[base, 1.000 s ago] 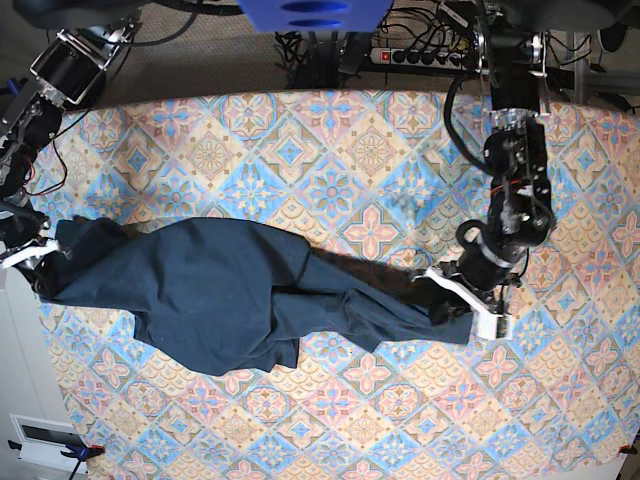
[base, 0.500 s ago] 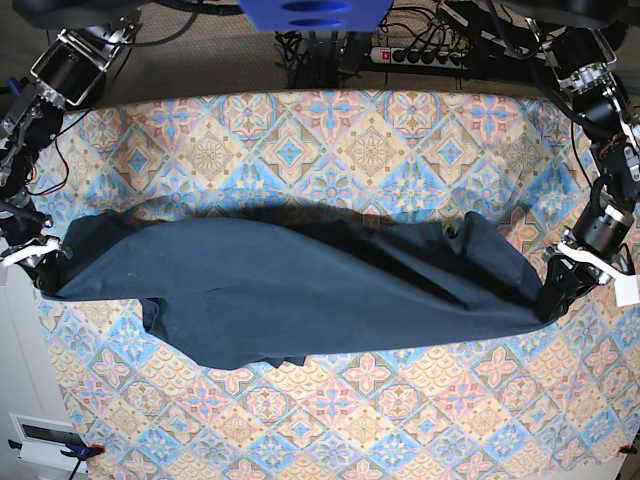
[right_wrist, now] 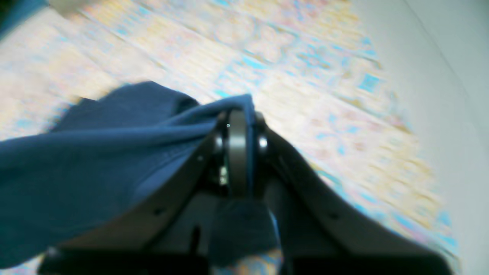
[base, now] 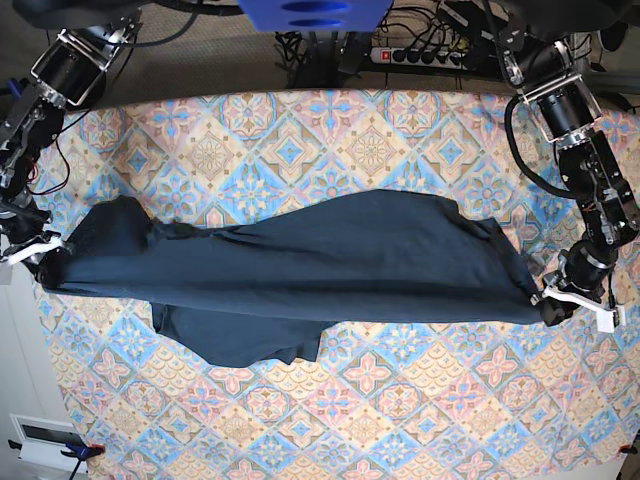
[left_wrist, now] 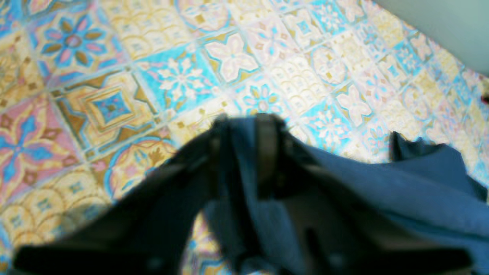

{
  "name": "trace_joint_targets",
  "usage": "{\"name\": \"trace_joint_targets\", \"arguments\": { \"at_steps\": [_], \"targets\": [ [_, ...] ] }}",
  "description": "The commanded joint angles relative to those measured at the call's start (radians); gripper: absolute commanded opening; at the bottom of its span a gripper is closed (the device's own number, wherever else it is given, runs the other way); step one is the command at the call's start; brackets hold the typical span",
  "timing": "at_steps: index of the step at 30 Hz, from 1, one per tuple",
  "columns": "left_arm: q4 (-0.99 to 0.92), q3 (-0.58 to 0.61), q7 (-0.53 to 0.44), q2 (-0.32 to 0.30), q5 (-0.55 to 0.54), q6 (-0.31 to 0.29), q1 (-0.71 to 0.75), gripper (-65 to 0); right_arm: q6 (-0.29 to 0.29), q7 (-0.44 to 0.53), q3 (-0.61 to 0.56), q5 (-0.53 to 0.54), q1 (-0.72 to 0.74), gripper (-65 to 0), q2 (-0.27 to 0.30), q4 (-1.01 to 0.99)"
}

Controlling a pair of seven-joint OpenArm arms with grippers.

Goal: Layout the t-shirt on the table in an organized manner, then fold the t-shirt properly
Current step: 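Release the shirt with the left gripper and lift it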

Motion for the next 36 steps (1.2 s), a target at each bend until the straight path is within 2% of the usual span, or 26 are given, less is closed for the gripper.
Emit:
{"name": "trace_joint_targets", "arguments": {
  "at_steps": [1,4,7,13,16,20,23,30,32,34,36],
  "targets": [
    [0.043,0.026,-0.016,-0.017,0.016,-0.004,-0.012,-45.4,0.001,0.033,-0.005,0.002,0.032,-64.2,0.022,0.016],
    [0.079,0.117,-0.016,-0.017,0.078,-0.004,0.018,-35.8,0.001,0.034,-0.055,-0.017,0.094,-64.2,0.022,0.008],
    [0.129,0.14,-0.016,-0.015,0.085,-0.004,0.07,-30.9,0.001,0.034,-0.082,-0.047,0.114,-64.3,0.022,-0.01],
    [0.376,0.215,-0.016,0.005,0.048,-0.005,0.32,-31.0,0.001,0.036,-0.091,-0.114,0.117,-64.0,0.022,-0.019],
    [0.41,0.264,-0.016,0.006,0.045,-0.005,0.392,-31.0,0.001,0.036,-0.091,-0.116,0.117,-64.0,0.022,-0.019],
    [0.338,0.298,-0.021,0.051,0.053,-0.005,0.406,-31.0,0.001,0.036,-0.091,-0.117,0.117,-64.0,0.022,-0.019],
    [0.266,0.318,-0.062,0.077,0.053,-0.005,0.404,-31.0,0.001,0.036,-0.091,-0.116,0.117,-64.0,0.022,-0.019],
    [0.102,0.457,-0.136,0.083,0.055,-0.002,0.346,-31.1,0.001,0.036,-0.086,-0.116,0.117,-64.0,0.022,-0.019],
    [0.06,0.476,-0.138,0.083,0.055,0.027,0.323,-33.8,0.001,0.036,-0.085,-0.116,0.117,-64.0,0.022,-0.018],
    [0.051,0.493,-0.138,0.084,0.053,0.045,0.314,-43.1,0.001,0.036,-0.085,-0.116,0.117,-64.0,0.022,-0.018],
    [0.079,0.523,-0.159,0.078,0.045,0.029,0.314,-53.8,0.001,0.036,-0.085,-0.116,0.117,-64.0,0.022,-0.018]
  ]
}}
